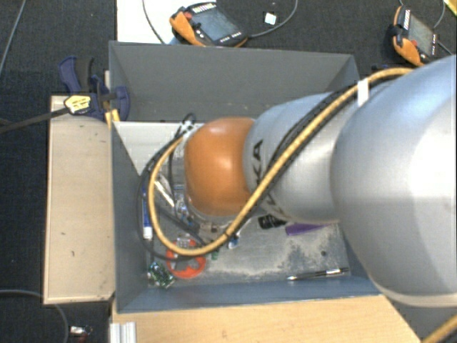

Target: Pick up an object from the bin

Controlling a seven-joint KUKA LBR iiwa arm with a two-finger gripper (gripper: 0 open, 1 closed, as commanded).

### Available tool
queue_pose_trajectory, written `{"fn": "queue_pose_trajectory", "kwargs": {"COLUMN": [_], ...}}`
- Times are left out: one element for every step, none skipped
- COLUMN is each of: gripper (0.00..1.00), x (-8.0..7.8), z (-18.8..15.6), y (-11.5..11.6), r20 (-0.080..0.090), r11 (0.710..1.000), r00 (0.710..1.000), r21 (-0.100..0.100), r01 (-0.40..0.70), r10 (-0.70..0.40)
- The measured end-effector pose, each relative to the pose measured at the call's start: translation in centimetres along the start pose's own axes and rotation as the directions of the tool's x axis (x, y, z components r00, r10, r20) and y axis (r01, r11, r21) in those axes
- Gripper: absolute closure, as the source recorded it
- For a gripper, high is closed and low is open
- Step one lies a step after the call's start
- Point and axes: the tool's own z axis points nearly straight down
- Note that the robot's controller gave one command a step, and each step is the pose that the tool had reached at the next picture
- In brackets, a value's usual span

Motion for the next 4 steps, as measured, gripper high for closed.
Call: {"fn": "queue_pose_trajectory", "kwargs": {"gripper": [0.0,0.0,1.0,1.0], "x": [-3.3,-0.2,-3.2,-3.2], "z": [3.9,6.8,6.8,6.8], "y": [-3.0,-0.8,-2.3,-2.3], "r20": [-0.017,-0.002,-0.014,-0.014], "r11": [0.858,1.0,0.965,0.965], "r00": [0.858,1.0,0.964,0.965], "r21": [-0.004,0.0,-0.001,-0.001], "r01": [0.514,-0.009,0.264,0.263], "r10": [-0.514,0.009,-0.264,-0.263]}}
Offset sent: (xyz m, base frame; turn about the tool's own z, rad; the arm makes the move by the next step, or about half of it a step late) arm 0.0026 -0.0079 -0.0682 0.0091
